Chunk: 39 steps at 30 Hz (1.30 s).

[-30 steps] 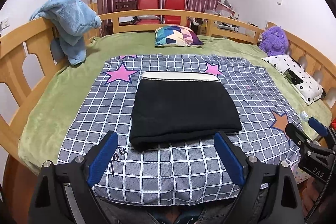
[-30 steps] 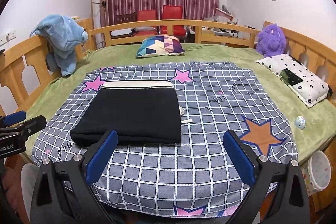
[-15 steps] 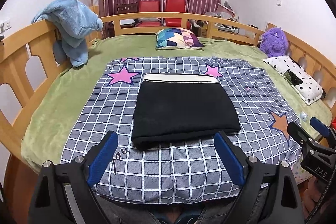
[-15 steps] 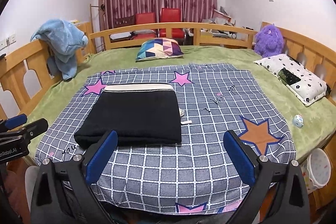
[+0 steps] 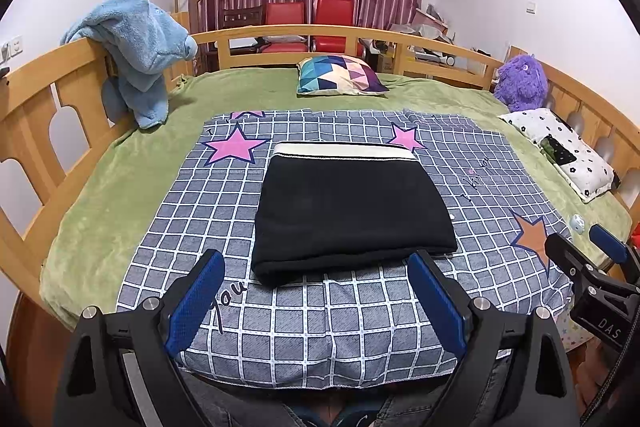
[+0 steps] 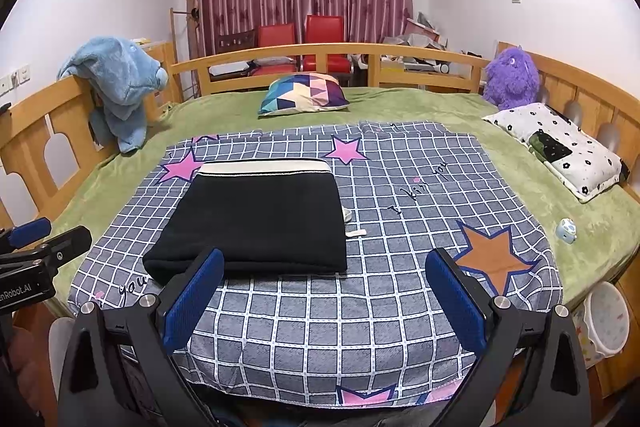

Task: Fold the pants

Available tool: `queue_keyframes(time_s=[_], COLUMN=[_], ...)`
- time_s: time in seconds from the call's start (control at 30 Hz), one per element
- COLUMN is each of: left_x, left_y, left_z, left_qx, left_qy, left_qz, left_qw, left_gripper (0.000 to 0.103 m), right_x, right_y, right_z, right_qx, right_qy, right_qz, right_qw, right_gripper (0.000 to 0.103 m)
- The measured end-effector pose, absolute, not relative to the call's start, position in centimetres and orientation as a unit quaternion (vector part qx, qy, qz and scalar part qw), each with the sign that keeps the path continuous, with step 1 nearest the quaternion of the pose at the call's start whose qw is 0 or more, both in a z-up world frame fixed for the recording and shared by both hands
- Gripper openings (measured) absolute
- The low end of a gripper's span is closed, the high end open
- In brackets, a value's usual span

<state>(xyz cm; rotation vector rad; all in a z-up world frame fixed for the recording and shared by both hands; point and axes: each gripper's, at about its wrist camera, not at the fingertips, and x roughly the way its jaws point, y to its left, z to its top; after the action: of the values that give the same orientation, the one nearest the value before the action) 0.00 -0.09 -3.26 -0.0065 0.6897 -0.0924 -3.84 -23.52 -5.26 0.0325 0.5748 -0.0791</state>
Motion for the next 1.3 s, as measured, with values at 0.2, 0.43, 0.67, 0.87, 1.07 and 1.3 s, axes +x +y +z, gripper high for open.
queue_keyframes(time_s=[0.2, 0.43, 0.67, 0.87, 1.07, 1.3], left_x=[-0.1, -0.2, -0.2, -0.4, -0.5, -0.7], left_y=[-0.1, -0.2, -0.3, -0.4, -0.6, -0.6], left_z=[-3.0, -2.9, -2.9, -3.0, -2.8, -2.5], left_qx=[-0.006, -0.007, -0.006, -0.006, -0.006, -0.008], left_qy=[0.336, 0.336, 0.335, 0.334, 0.331, 0.328], left_qz=[-0.043, -0.042, -0.043, -0.044, -0.046, -0.049], left_qw=[0.941, 0.941, 0.941, 0.942, 0.942, 0.943], left_gripper=[0.093, 0.093, 0.093, 0.093, 0.093, 0.093], right_x=[-3.9, -4.1, -4.3, -4.4, -4.5, -4.6], right_y=[-23.5, -23.6, -23.4, -23.5, -23.5, -23.4], right_z=[-5.2, -5.0, -4.7, -4.6, -4.4, -4.1], right_qx=[0.017, 0.02, 0.019, 0.02, 0.019, 0.021], right_qy=[0.282, 0.28, 0.278, 0.277, 0.274, 0.271], right_qz=[-0.041, -0.041, -0.042, -0.041, -0.041, -0.041], right_qw=[0.959, 0.959, 0.96, 0.96, 0.961, 0.961], right_gripper=[0.099, 0.1, 0.099, 0.1, 0.1, 0.1])
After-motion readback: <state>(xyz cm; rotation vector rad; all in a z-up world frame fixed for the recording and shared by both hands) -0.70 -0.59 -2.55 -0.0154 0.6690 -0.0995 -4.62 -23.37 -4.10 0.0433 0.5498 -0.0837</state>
